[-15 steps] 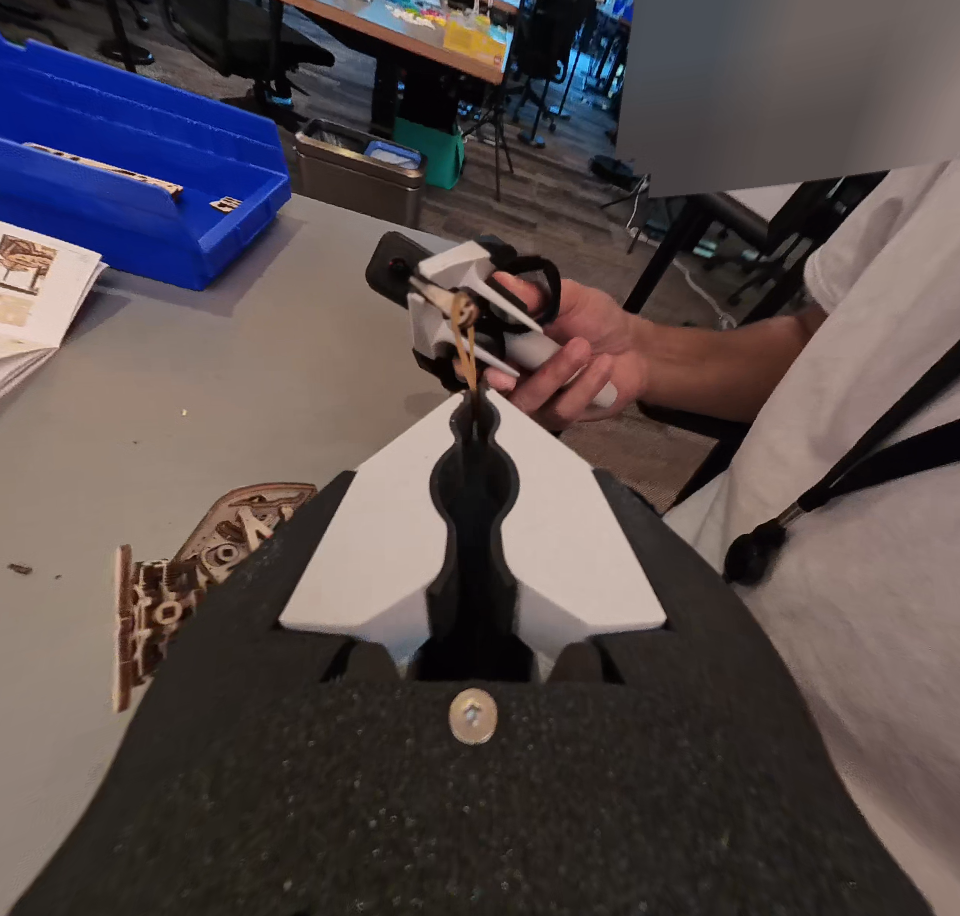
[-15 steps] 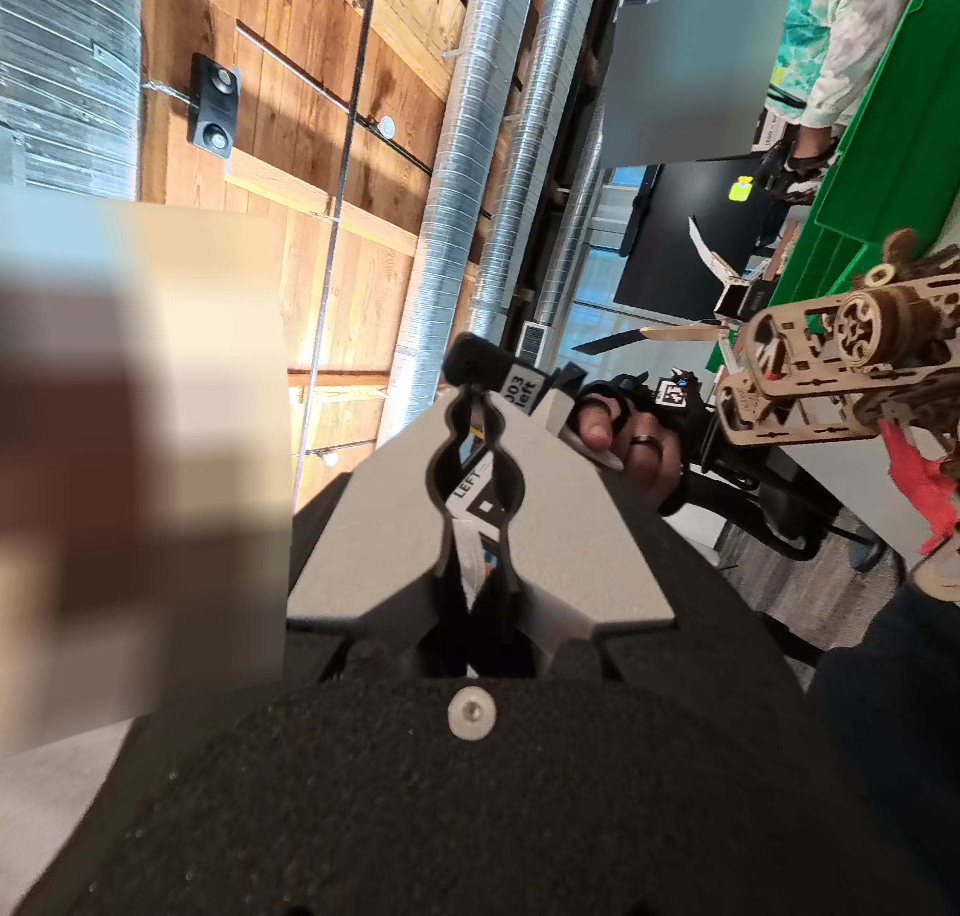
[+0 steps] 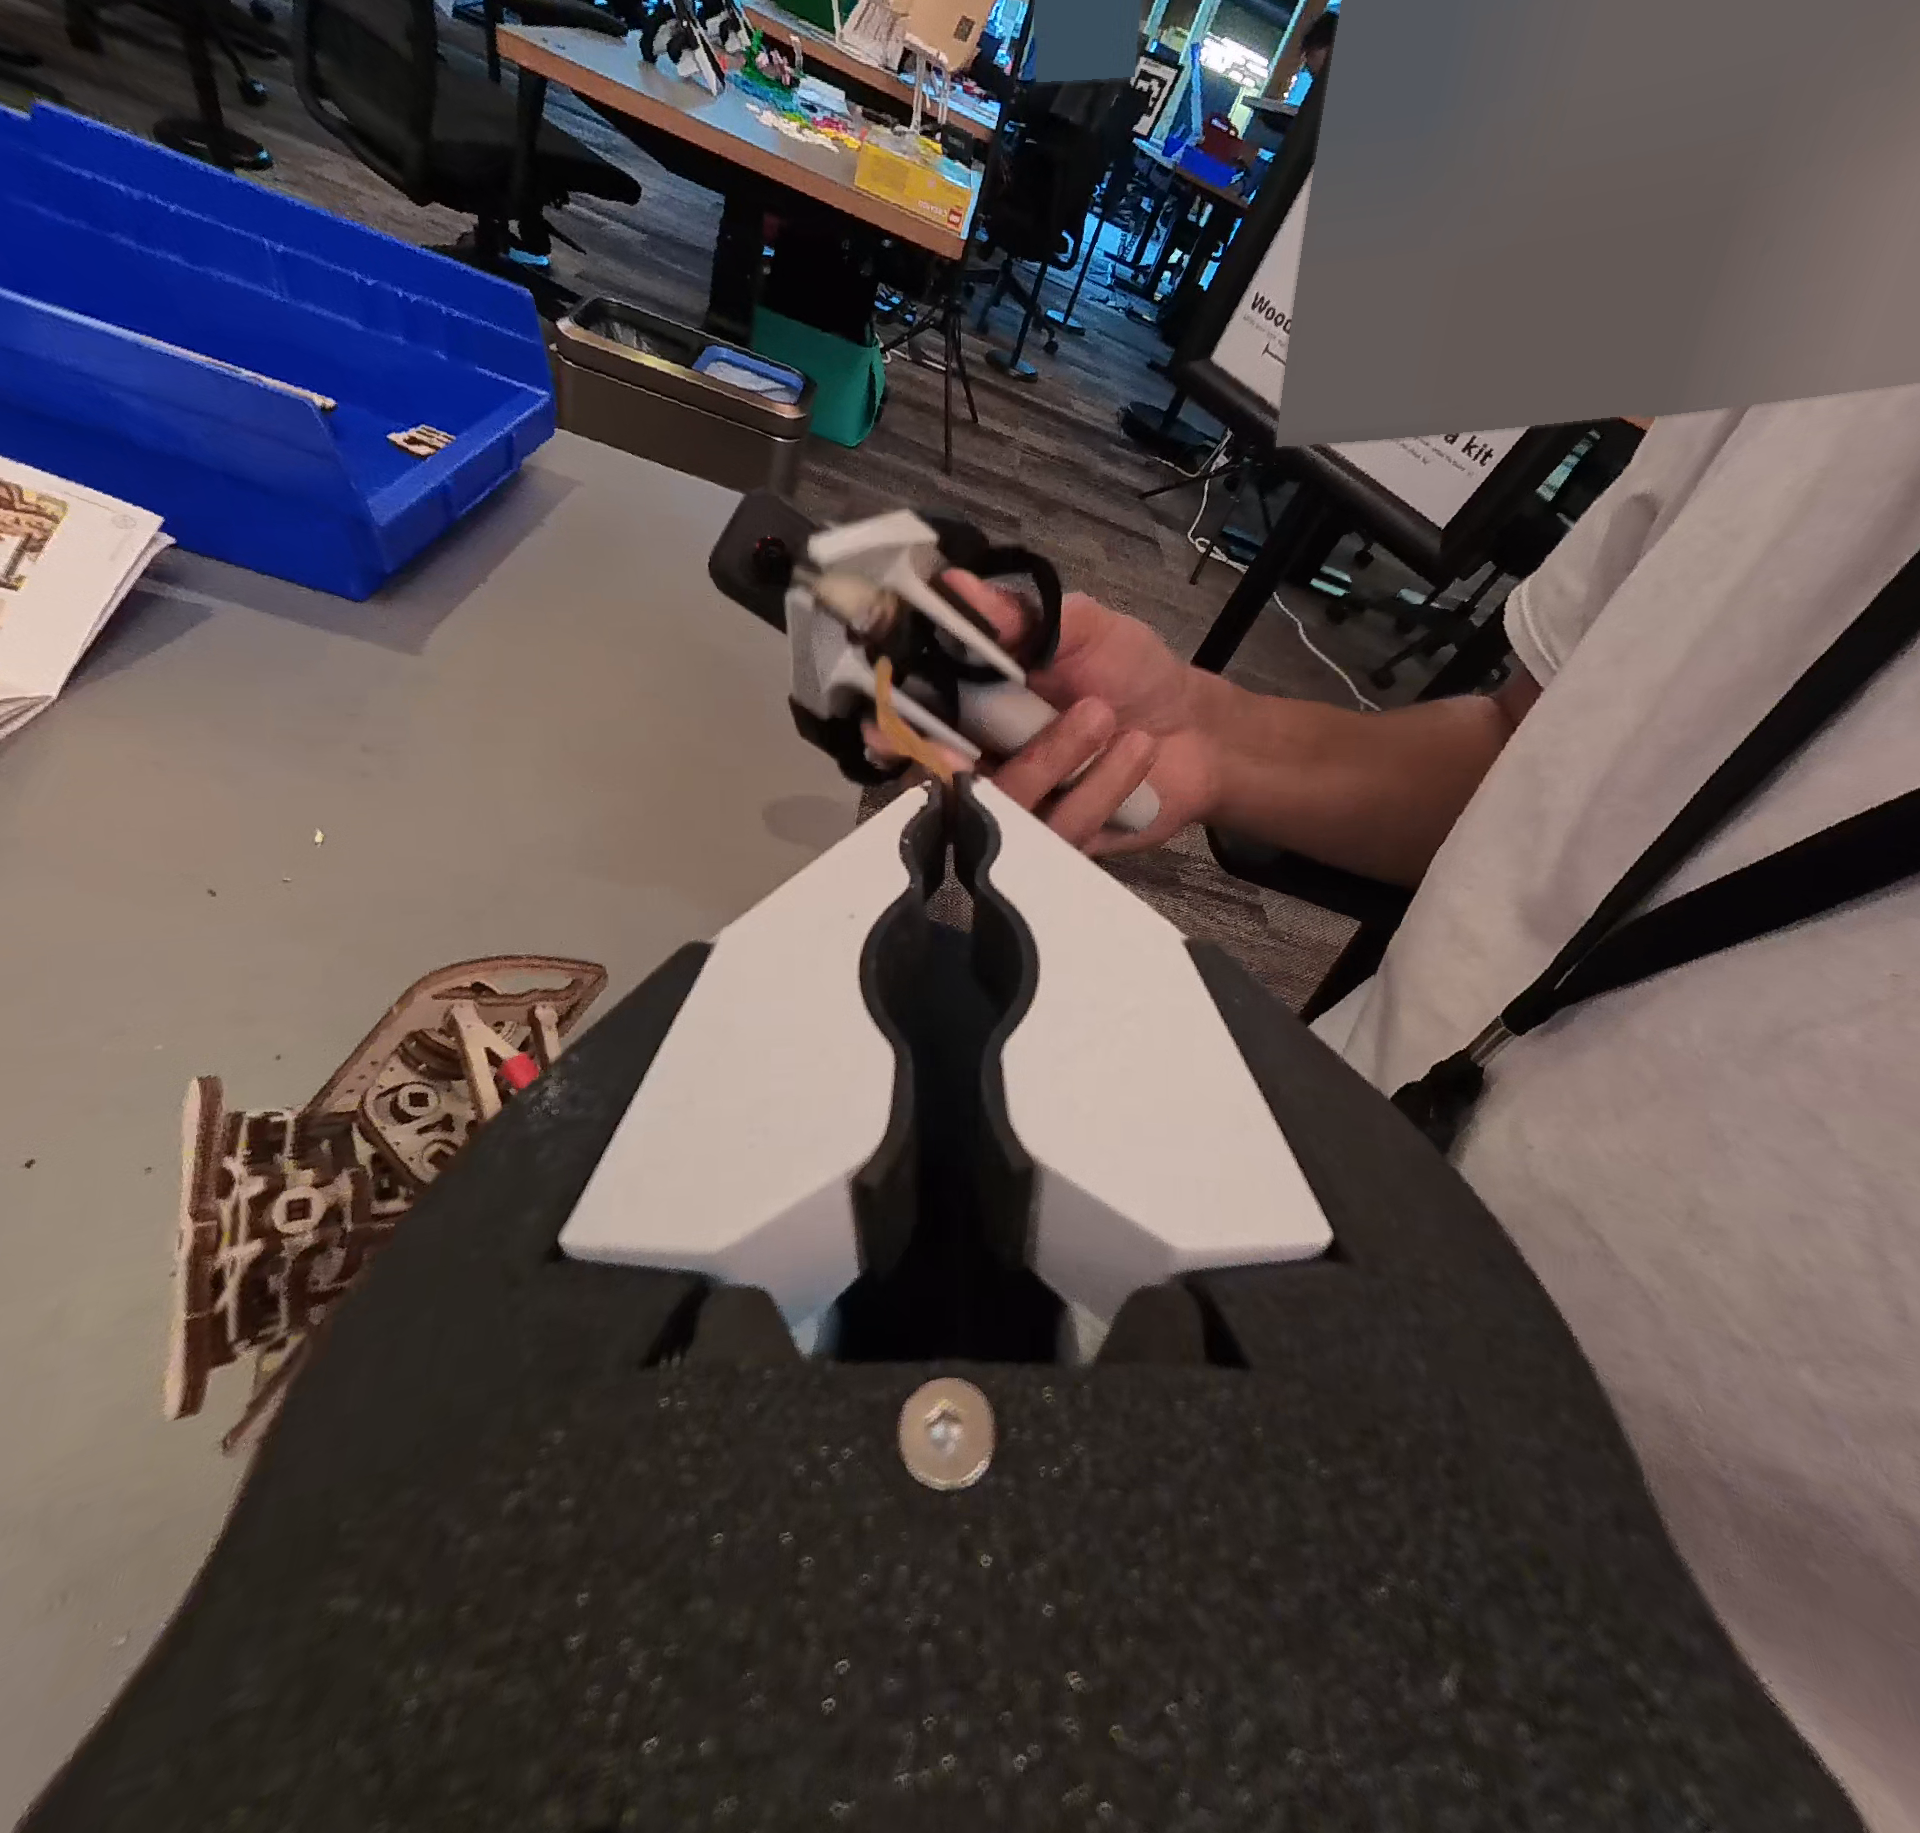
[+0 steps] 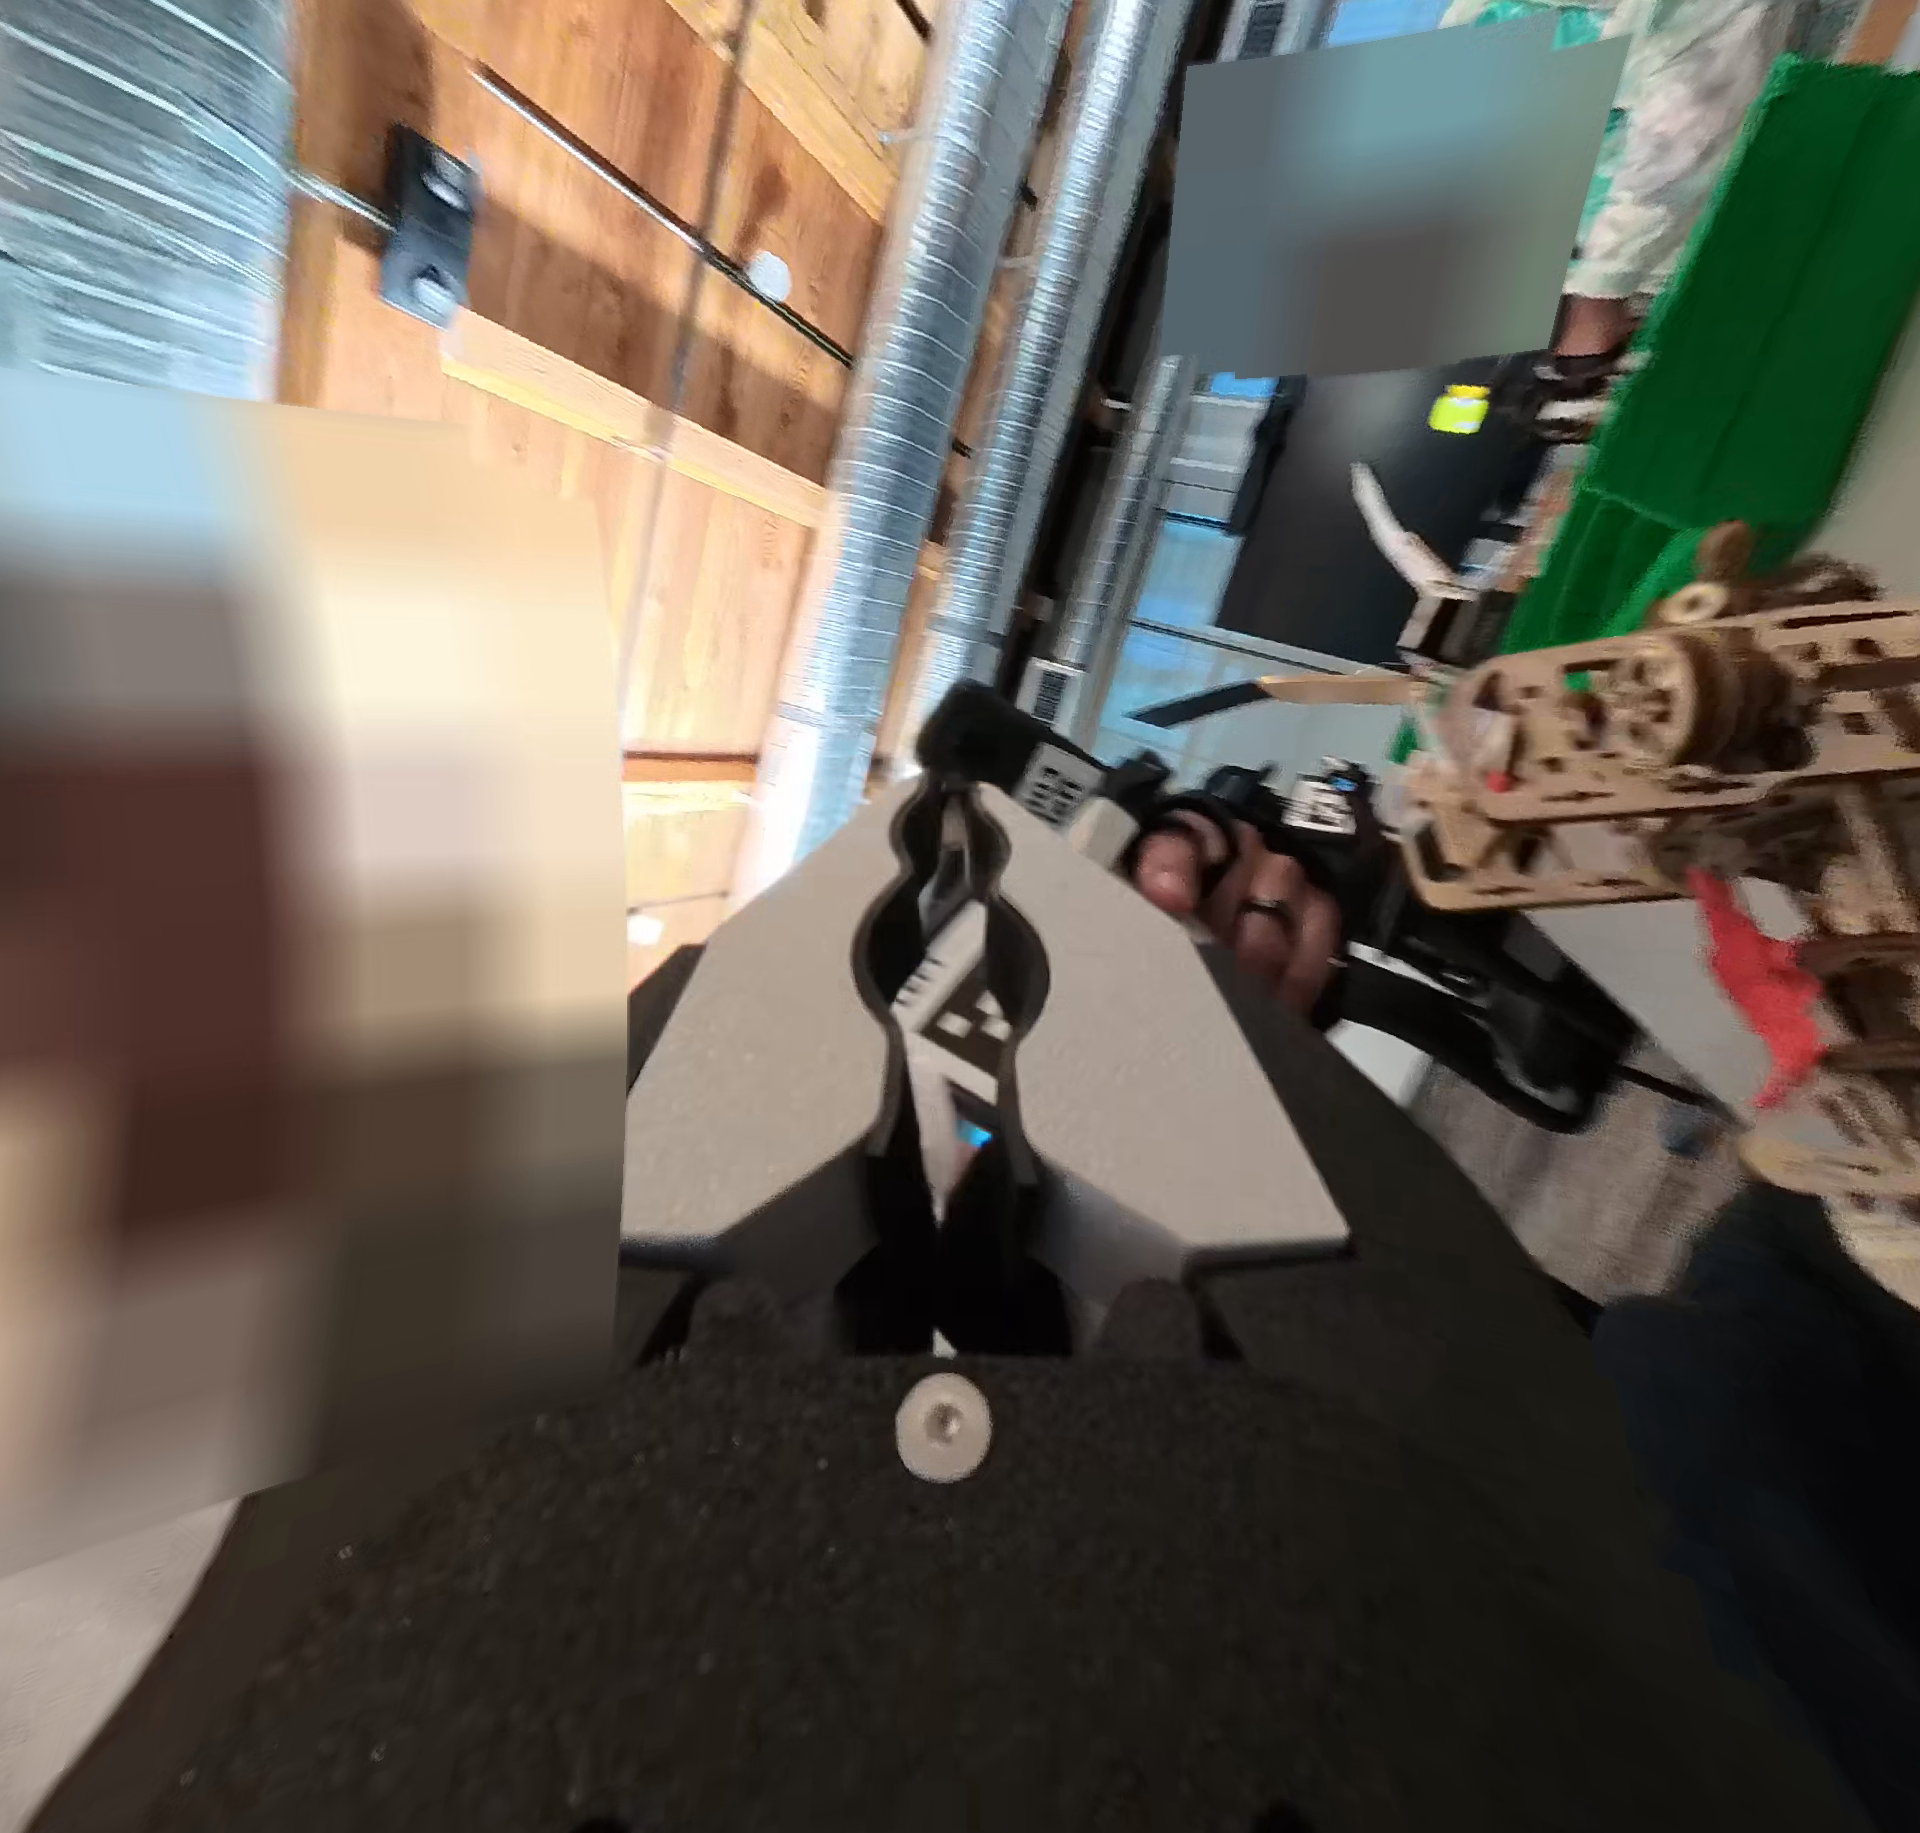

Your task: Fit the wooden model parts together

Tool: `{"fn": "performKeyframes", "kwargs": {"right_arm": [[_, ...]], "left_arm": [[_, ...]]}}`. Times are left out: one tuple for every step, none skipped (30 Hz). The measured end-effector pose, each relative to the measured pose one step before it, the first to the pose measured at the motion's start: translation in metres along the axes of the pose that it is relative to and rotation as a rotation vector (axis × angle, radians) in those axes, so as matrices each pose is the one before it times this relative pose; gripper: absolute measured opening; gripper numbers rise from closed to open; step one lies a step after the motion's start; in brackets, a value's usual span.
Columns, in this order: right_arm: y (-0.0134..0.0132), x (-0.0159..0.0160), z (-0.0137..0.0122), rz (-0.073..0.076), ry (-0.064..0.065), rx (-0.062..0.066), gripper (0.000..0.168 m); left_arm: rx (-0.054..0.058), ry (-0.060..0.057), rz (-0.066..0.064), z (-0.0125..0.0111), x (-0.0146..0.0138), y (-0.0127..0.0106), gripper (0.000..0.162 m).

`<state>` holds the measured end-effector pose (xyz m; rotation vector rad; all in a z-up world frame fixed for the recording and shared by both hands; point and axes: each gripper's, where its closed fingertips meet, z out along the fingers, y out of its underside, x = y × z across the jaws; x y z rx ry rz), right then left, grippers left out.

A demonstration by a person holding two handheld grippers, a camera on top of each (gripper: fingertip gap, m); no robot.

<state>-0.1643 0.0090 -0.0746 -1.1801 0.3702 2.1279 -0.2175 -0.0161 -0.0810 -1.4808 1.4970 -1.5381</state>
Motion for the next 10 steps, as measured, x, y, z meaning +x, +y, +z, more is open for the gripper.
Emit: {"fn": "performKeyframes", "kwargs": {"right_arm": [[0.00328,0.00620,0.00024,-0.0320,0.0527,-0.0270,0.002],[0.00259,0.00269,0.00090,-0.0202,0.0289,-0.0218,0.002],[0.00074,-0.00160,0.00101,0.0017,-0.0050,-0.0066,0.002],[0.00048,0.00034,0.00072,0.0059,0.0015,-0.0018,0.001],[0.00144,0.00536,0.00046,-0.0027,0.0283,-0.0037,0.002],[0.00249,0.00500,0.00099,-0.0063,0.0204,-0.0075,0.002],[0.00229,-0.00091,0.00170,0.0174,-0.0228,-0.0060,0.002],[0.00224,-0.00214,0.00202,0.0281,-0.0284,-0.0063,0.001],[0.00218,0.00060,0.00154,0.0052,-0.0027,-0.0077,0.001],[0.00191,0.00088,0.00122,-0.0105,0.0030,-0.0076,0.002]], "left_arm": [[0.0007,0.0054,0.0058,0.00011,0.00160,-0.00195,0.000],[-0.0040,-0.0010,0.0118,0.00026,0.00107,-0.00124,0.000],[-0.0114,0.0008,0.0110,0.00045,0.00121,0.00010,0.000],[-0.0085,0.0103,0.0052,0.00047,0.00251,-0.00011,0.000],[0.0026,0.0145,0.0023,0.00047,0.00318,-0.00130,0.000],[0.0039,0.0088,0.0009,0.00040,0.00207,-0.00136,0.000],[-0.0025,0.0046,0.0001,0.00069,0.00105,-0.00015,0.000],[-0.0023,0.0070,0.0012,0.00033,0.00116,0.00018,0.000],[0.0039,0.0045,-0.0007,0.00033,0.00074,-0.00044,0.000],[0.0028,0.0064,-0.0054,0.00032,0.00070,-0.00007,0.000]]}}
